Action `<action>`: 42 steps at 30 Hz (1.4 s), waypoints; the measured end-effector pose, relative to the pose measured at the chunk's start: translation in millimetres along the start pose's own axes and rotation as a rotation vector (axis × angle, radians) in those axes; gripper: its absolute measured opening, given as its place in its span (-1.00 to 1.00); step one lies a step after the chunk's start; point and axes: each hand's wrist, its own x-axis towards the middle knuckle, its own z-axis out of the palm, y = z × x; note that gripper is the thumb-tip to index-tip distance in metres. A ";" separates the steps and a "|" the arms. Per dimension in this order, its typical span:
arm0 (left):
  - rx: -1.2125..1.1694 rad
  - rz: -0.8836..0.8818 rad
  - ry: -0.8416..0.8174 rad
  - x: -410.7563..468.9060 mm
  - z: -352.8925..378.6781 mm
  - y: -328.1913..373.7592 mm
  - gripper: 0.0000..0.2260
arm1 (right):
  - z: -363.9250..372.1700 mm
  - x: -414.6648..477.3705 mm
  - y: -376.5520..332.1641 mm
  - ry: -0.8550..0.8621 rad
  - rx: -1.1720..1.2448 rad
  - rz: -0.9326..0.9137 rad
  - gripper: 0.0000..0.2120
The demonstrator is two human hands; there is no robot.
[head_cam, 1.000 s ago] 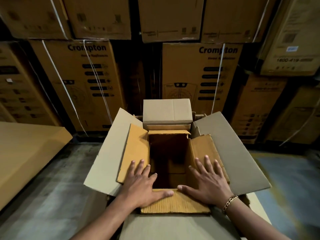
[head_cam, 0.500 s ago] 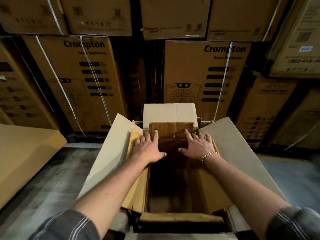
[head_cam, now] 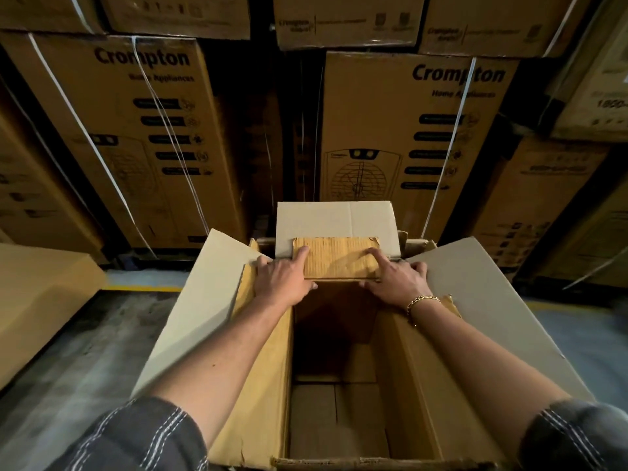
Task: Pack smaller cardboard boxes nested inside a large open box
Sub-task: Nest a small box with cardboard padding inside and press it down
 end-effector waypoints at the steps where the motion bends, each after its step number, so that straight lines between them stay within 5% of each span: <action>1: 0.001 0.008 0.027 0.6 -0.1 -0.3 -0.30 | 1.3 0.7 1.4 0.019 -0.002 -0.009 -0.36; 7: -0.004 0.042 0.133 -0.9 1.0 -4.3 -0.35 | 7.9 6.0 8.6 0.095 -0.038 -0.013 -0.34; 14: 0.256 0.044 0.043 -14.5 3.9 7.4 -0.24 | 9.0 -8.9 -5.0 0.070 -0.235 -0.040 -0.23; 22: 0.282 0.028 0.076 -39.9 -21.7 10.1 -0.20 | -28.8 -48.5 -11.7 0.136 -0.395 -0.098 -0.21; 42: 0.224 0.057 0.091 -184.1 -73.8 -4.9 -0.19 | -72.0 -214.8 2.8 0.146 -0.135 -0.036 -0.18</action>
